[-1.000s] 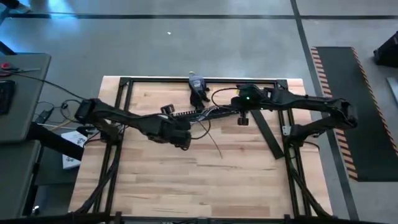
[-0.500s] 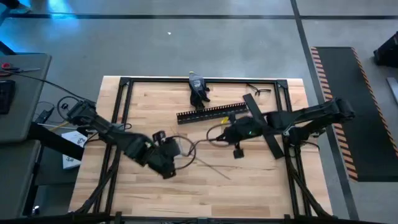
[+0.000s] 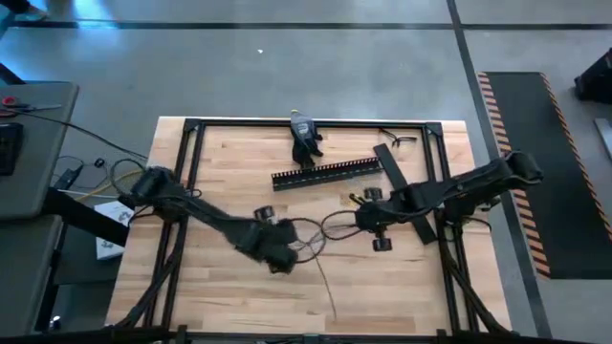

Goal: Ziptie cables
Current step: Put the colored ziptied cables into the black cable duct

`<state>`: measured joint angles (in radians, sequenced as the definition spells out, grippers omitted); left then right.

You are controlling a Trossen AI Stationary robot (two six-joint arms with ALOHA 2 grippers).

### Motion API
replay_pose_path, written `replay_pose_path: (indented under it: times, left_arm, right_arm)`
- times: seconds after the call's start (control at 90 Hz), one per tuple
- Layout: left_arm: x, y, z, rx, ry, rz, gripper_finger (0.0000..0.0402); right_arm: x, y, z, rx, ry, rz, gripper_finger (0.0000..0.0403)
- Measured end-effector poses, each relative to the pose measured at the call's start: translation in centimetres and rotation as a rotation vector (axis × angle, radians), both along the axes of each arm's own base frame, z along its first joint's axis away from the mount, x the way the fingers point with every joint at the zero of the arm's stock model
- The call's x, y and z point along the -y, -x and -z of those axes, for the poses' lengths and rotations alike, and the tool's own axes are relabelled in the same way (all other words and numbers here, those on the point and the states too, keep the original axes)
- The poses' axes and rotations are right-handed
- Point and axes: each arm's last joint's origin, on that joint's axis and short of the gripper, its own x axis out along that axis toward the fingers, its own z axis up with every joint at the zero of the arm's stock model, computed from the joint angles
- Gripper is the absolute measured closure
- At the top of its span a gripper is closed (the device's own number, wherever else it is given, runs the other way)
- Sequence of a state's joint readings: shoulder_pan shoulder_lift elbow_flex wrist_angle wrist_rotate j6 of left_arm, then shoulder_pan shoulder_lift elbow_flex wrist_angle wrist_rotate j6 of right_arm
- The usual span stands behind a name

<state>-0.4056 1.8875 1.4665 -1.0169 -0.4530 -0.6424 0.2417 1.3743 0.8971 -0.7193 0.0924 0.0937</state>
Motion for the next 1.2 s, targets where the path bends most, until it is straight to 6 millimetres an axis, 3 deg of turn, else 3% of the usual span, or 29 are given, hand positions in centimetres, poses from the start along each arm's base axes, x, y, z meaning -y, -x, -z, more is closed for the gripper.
replay_pose_path:
  times: [0.144,0.244,0.356,0.511,0.622,0.711,1.011,1.2]
  left_arm:
    - [-1.3,-2.0,3.9,-0.124,0.002,0.056,0.0401]
    - [-2.0,-2.2,5.2,-0.212,0.001,0.094,0.0393]
    - [-2.7,-1.6,4.9,-0.302,0.024,0.129,0.0356]
    - [-3.2,-0.2,2.2,-0.334,0.062,0.127,0.0280]
    - [-3.2,-0.2,0.5,-0.233,0.079,0.167,0.0229]
    - [-3.0,-1.0,0.4,-0.122,0.093,0.227,0.0197]
    - [-3.2,-2.5,4.8,0.199,0.159,0.270,0.0141]
    - [-3.7,-1.5,7.7,0.288,0.120,0.190,0.0133]
  right_arm:
    - [0.3,1.4,2.6,-0.088,-0.010,0.033,0.0403]
    - [0.4,1.9,3.5,-0.105,-0.019,0.048,0.0403]
    - [0.4,2.1,4.0,-0.113,-0.033,0.047,0.0403]
    - [0.4,2.0,4.0,-0.101,-0.036,0.045,0.0403]
    - [0.3,1.8,3.9,-0.080,-0.036,0.029,0.0403]
    - [0.3,1.6,3.8,-0.060,-0.038,0.019,0.0403]
    - [0.3,1.6,3.8,-0.054,-0.033,0.004,0.0403]
    - [0.2,1.6,3.8,-0.049,-0.036,0.006,0.0403]
